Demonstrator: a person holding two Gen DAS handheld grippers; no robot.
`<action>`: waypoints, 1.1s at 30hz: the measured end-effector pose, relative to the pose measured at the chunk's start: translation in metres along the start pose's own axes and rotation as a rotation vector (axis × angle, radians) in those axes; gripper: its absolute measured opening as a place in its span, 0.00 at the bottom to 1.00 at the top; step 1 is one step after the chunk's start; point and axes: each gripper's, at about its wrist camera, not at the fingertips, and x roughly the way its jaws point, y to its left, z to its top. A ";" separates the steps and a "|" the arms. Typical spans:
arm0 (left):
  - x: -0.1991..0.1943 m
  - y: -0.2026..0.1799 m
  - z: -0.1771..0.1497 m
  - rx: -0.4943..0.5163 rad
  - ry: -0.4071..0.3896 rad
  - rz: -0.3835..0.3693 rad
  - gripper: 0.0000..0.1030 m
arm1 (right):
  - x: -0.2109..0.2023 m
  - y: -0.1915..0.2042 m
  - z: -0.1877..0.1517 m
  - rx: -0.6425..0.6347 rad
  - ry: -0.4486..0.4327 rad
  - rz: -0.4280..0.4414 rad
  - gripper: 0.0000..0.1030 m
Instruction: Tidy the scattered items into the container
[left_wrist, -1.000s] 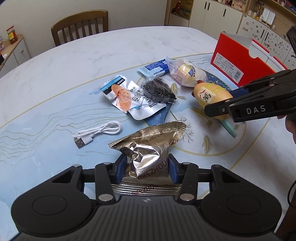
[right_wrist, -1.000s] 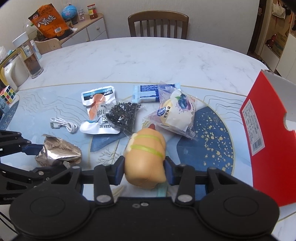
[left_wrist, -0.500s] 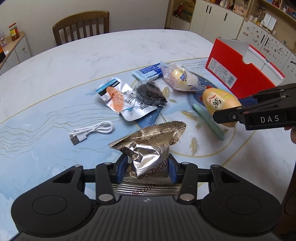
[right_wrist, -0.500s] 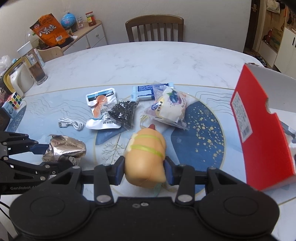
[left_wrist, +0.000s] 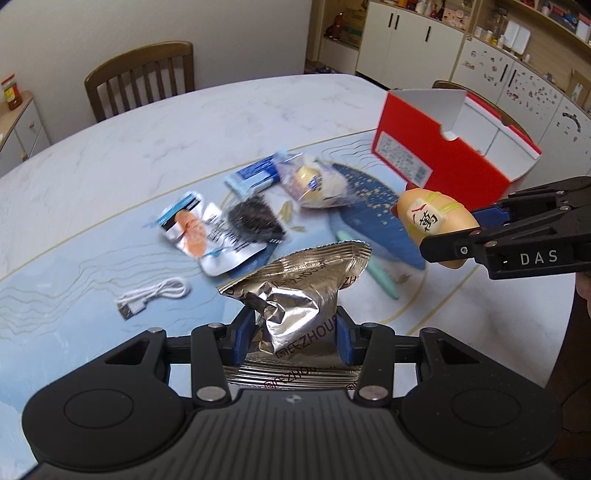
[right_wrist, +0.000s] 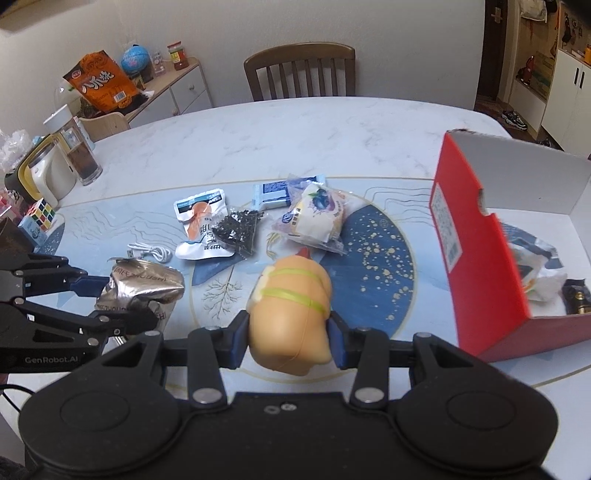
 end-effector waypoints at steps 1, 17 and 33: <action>-0.001 -0.003 0.002 0.004 -0.003 -0.003 0.42 | -0.004 -0.002 0.000 -0.002 -0.004 0.000 0.41; 0.001 -0.053 0.046 0.059 -0.037 -0.053 0.42 | -0.050 -0.056 0.005 0.001 -0.048 -0.035 0.41; 0.027 -0.120 0.089 0.109 -0.043 -0.111 0.42 | -0.077 -0.135 0.009 0.025 -0.066 -0.075 0.41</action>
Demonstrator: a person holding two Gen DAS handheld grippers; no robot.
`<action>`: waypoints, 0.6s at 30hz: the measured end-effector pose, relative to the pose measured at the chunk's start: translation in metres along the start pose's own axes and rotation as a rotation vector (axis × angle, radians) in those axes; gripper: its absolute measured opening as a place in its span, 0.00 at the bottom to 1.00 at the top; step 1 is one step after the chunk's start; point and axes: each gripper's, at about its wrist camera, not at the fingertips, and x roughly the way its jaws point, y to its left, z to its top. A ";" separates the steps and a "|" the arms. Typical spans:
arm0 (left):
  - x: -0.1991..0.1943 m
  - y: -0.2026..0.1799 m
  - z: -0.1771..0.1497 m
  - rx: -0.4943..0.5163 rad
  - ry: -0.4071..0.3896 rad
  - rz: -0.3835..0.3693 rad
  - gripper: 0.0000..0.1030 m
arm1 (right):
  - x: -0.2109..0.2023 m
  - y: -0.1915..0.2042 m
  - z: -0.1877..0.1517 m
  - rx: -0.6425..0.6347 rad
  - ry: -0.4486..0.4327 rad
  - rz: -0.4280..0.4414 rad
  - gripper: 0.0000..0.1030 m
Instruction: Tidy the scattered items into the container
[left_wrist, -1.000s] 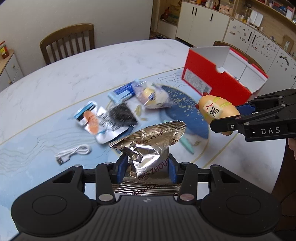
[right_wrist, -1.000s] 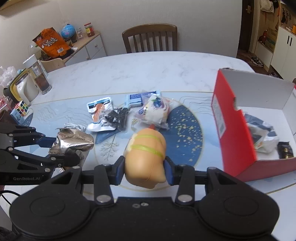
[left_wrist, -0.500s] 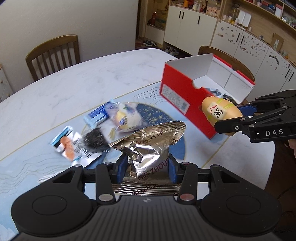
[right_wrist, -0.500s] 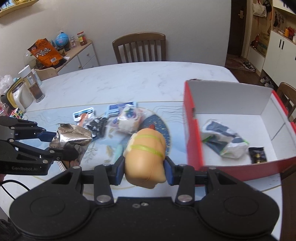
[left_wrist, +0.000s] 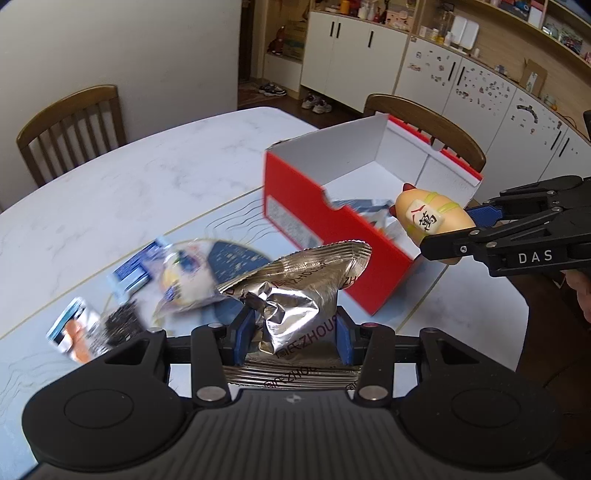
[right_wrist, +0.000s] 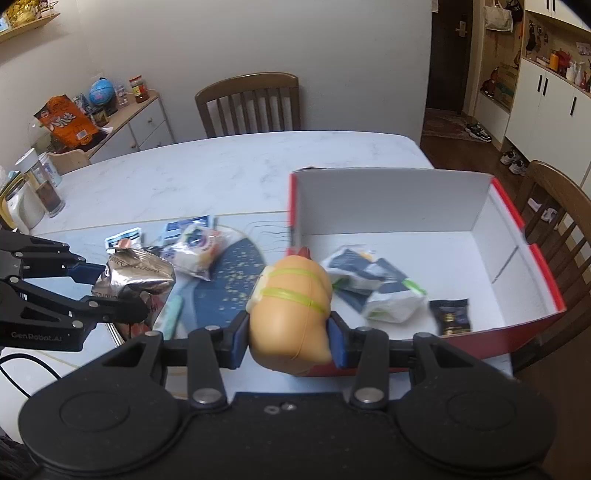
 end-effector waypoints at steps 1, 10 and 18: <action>0.002 -0.004 0.003 0.004 -0.001 -0.003 0.42 | -0.001 -0.005 0.000 0.002 -0.001 -0.003 0.41; 0.018 -0.042 0.037 0.046 -0.023 -0.031 0.42 | -0.004 -0.044 0.006 0.014 0.003 -0.003 0.41; 0.037 -0.072 0.063 0.092 -0.023 -0.055 0.42 | -0.007 -0.076 0.011 0.016 -0.008 -0.018 0.41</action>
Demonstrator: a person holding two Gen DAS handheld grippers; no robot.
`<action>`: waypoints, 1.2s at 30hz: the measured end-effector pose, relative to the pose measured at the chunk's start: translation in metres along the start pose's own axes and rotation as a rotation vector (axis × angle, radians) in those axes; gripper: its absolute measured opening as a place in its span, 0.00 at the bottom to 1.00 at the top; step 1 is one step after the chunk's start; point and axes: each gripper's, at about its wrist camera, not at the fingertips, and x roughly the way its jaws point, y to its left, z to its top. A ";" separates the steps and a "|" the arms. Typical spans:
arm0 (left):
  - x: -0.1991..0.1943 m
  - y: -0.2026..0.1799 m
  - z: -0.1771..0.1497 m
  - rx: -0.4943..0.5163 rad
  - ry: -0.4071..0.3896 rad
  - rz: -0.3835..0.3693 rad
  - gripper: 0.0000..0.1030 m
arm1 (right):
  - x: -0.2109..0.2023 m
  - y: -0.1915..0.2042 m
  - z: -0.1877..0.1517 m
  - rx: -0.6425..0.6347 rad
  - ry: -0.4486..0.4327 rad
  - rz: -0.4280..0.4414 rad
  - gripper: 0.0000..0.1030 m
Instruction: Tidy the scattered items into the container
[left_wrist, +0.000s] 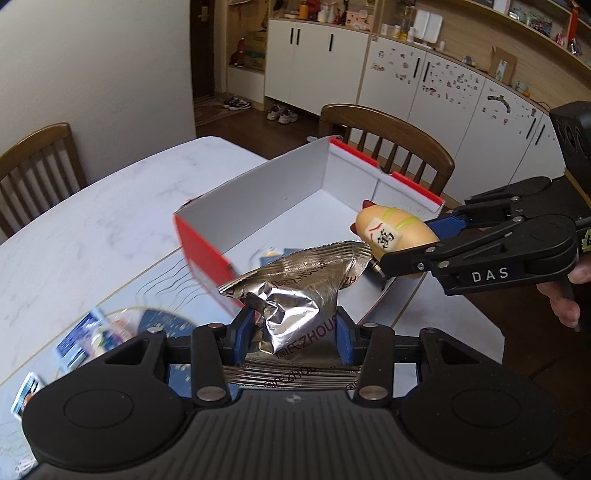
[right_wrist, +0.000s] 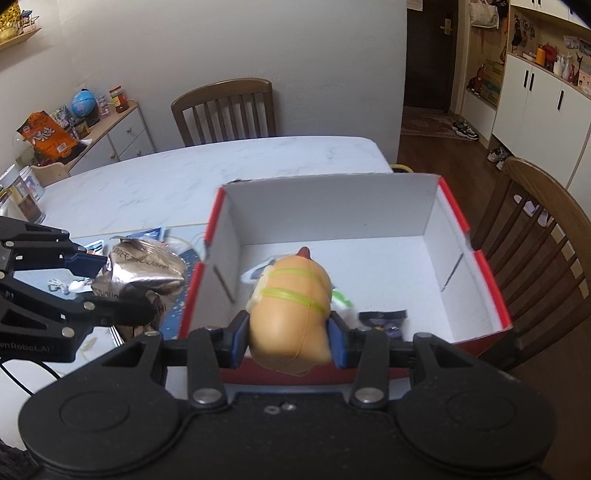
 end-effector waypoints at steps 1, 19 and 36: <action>0.003 -0.002 0.003 0.001 0.003 -0.004 0.42 | 0.000 -0.004 0.001 -0.001 -0.001 -0.004 0.41; 0.060 -0.017 0.058 0.070 0.031 -0.005 0.42 | 0.020 -0.052 0.016 0.007 0.020 -0.060 0.41; 0.130 -0.014 0.092 0.118 0.131 0.005 0.42 | 0.067 -0.087 0.029 0.027 0.098 -0.087 0.41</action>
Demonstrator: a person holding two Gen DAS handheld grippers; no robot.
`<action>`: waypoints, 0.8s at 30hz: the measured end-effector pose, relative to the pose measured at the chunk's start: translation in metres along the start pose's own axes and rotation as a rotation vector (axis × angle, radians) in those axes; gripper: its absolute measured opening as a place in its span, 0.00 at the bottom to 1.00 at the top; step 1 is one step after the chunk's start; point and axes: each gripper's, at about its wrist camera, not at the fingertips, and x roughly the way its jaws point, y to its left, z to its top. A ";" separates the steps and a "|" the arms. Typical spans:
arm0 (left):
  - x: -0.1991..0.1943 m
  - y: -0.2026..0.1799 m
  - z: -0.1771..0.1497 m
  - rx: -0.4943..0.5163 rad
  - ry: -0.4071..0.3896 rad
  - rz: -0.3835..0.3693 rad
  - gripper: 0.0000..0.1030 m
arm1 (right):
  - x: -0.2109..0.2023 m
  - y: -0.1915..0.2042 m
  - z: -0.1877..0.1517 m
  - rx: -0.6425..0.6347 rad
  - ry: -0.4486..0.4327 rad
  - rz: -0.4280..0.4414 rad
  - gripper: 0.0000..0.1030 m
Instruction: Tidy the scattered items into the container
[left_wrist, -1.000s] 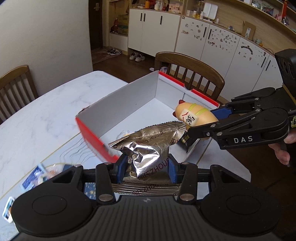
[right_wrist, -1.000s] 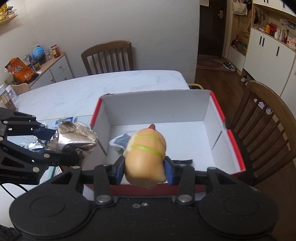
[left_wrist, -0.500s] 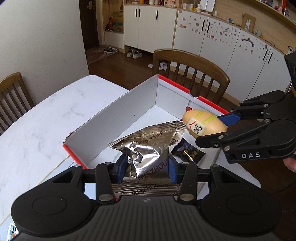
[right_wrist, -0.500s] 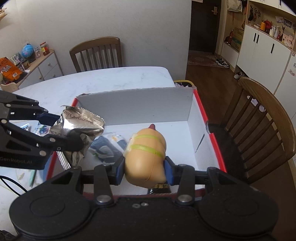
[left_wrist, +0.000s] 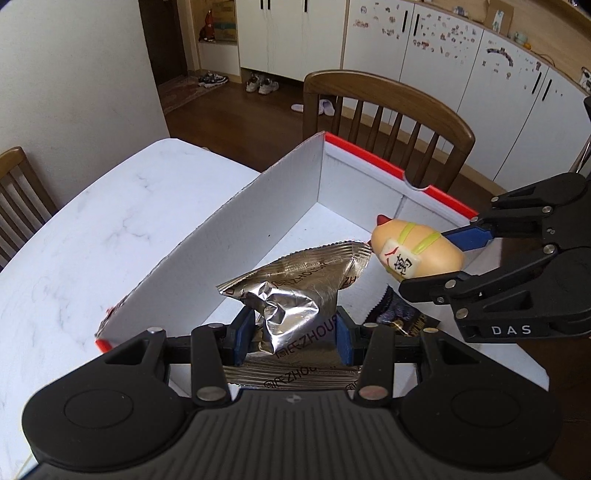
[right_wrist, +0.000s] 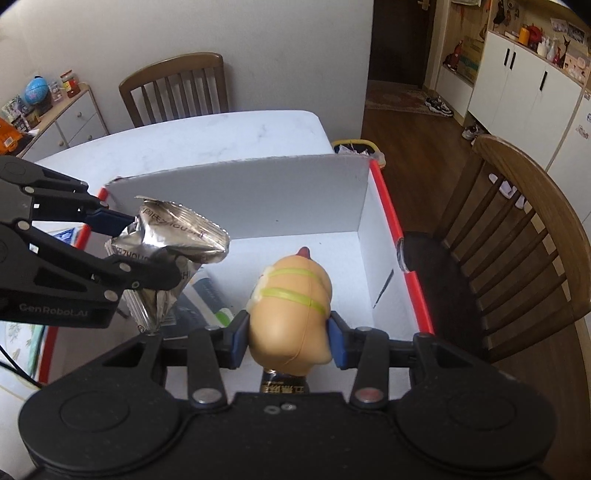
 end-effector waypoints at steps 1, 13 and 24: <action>0.003 0.001 0.001 -0.002 0.006 -0.003 0.42 | 0.002 -0.003 0.000 0.007 0.004 -0.001 0.41; 0.037 -0.001 0.013 0.047 0.053 -0.012 0.42 | 0.029 -0.007 0.002 -0.019 0.058 -0.010 0.41; 0.063 -0.003 0.018 0.062 0.103 0.005 0.42 | 0.053 -0.003 -0.004 -0.051 0.118 -0.014 0.41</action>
